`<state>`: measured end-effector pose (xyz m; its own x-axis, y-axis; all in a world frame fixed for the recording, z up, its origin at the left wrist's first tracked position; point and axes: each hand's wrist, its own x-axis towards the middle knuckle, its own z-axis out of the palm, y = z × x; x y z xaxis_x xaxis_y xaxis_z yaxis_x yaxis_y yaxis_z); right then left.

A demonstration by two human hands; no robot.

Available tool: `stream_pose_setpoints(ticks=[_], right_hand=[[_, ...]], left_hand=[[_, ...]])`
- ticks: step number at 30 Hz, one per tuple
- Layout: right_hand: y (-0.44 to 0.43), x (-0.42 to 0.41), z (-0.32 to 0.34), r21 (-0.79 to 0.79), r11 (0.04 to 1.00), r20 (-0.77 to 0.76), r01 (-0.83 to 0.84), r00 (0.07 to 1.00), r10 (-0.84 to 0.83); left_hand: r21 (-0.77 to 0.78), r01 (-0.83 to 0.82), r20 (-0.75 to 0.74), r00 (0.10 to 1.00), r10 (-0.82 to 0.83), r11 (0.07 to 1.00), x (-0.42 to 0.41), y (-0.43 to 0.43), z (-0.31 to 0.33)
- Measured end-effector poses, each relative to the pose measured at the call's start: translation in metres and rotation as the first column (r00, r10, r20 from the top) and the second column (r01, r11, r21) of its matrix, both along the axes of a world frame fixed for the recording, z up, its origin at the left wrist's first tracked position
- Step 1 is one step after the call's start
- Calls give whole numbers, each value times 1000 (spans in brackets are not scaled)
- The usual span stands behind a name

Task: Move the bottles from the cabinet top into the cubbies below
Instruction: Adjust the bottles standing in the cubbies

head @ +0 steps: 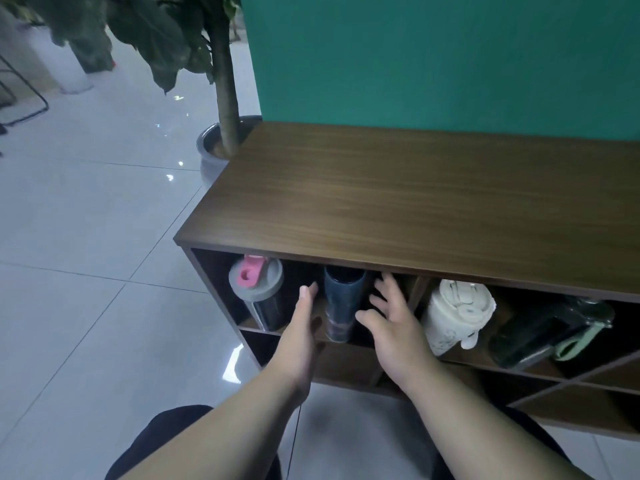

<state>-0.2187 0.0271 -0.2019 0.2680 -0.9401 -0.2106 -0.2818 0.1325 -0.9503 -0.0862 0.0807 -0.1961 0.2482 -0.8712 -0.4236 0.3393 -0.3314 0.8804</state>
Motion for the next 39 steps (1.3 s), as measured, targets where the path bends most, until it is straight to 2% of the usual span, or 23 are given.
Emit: stream_pose_setpoints(ticks=[10, 18, 21, 23, 25, 28, 32, 36, 39], right_hand=[[-1, 2, -5, 0, 995, -10, -95, 995, 95], [2, 2, -5, 11, 996, -25, -88, 996, 89], [11, 3, -11, 125, 990, -108, -64, 991, 77], [22, 9, -17, 255, 959, -187, -124, 967, 175], [32, 25, -21, 337, 912, -179, -234, 935, 306], [36, 60, -23, 219, 915, -171, -339, 910, 378], [24, 102, -15, 62, 960, -205, -274, 938, 281], [1, 128, -11, 74, 981, -182, -178, 965, 189], [-15, 141, -14, 49, 991, -161, -128, 978, 134]], left_hand=[[-28, 81, 6, 997, -81, 996, -1, -10, -8], [60, 5, 12, 1000, -5, 998, 1, -8, -7], [123, -63, 10, 998, 62, 990, 10, -1, -7], [187, -105, -20, 994, 111, 977, 24, 7, -9], [225, -182, -1, 982, 187, 957, 41, 14, -10], [237, -269, 34, 963, 269, 933, 66, 19, -14], [220, -295, 42, 955, 293, 930, 92, 16, -11], [212, -341, -44, 933, 357, 916, 106, 5, -15], [232, -368, -32, 922, 386, 900, 112, -4, -21]])
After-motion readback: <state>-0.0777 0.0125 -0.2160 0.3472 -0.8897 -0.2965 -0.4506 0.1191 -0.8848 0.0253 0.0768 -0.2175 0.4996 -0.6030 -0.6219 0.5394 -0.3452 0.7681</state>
